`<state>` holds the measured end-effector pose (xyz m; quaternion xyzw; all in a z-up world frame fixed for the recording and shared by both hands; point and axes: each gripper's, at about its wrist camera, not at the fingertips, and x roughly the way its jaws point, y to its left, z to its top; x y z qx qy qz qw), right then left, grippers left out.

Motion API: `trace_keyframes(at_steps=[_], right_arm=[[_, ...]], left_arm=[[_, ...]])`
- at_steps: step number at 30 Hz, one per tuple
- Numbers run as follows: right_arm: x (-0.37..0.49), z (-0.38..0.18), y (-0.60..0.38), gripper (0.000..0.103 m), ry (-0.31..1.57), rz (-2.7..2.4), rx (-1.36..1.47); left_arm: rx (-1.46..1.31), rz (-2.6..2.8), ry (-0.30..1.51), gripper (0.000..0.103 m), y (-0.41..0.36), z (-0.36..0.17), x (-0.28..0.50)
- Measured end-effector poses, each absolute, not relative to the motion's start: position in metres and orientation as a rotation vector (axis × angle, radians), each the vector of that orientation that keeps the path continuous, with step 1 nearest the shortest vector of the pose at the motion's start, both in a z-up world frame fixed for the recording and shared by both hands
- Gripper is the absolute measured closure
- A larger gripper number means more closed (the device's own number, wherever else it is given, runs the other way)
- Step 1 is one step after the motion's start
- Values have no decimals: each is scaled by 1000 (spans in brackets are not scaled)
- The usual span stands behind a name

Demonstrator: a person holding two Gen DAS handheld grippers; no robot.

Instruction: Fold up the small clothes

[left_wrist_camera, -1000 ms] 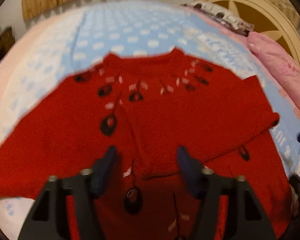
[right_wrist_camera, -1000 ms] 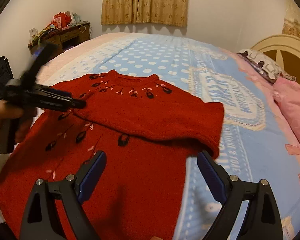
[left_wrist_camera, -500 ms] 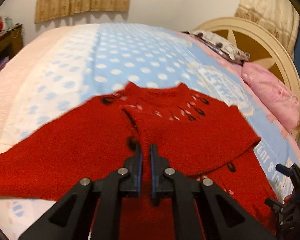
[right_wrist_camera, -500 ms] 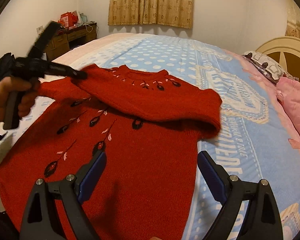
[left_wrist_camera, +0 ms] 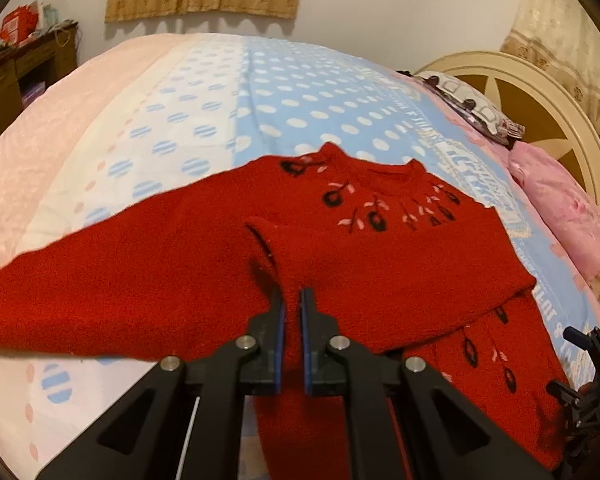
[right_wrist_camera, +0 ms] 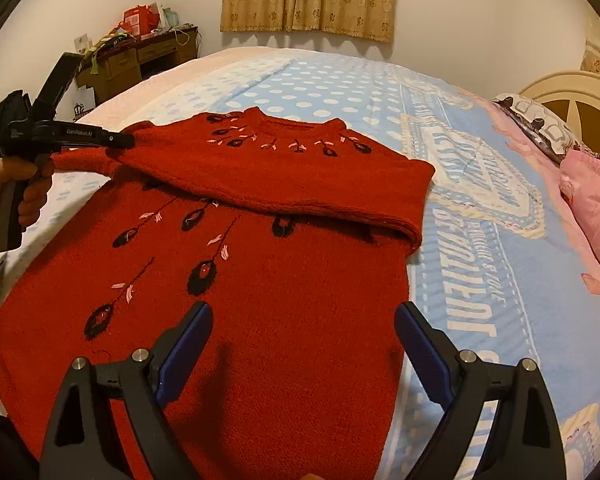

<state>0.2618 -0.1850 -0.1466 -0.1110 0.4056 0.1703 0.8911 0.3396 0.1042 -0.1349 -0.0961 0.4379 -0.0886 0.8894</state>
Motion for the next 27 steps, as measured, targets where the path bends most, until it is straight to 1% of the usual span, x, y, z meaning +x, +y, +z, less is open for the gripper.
trace_keyframes(at_steps=[8,10,12,14,16,18,20,22,23,25,26,27], right_arm=[[262,-152,-187,11,873,356,-211],[264,-153,-188,11,884,359,-202],[264,-151,-186,11,879,357,-210],[262,-147,-184,11,869,364,-232],[262,-139,-181,11,853,374,-263],[265,-128,-178,11,838,395,-293],[273,-120,-173,10,831,410,-316],[291,-114,-167,10,817,444,-325],[303,-113,-165,10,805,442,-322],[328,-117,-164,10,815,423,-312],[341,-122,-164,10,828,421,-304],[353,-128,-166,10,844,418,-287]], left_arm=[[-242,-178,910,96,119,-142,334],[-244,-167,927,92,119,-148,336],[-245,-175,939,90,117,-153,337],[-234,-153,949,84,116,-157,337],[-240,-154,960,70,116,-160,336],[-235,-151,958,61,116,-160,332],[-217,-164,955,56,113,-158,328],[-215,-172,946,49,111,-156,324],[-216,-175,944,47,110,-154,322],[-215,-169,936,41,110,-149,318],[-207,-161,924,40,112,-146,314],[-197,-151,916,36,113,-143,311]])
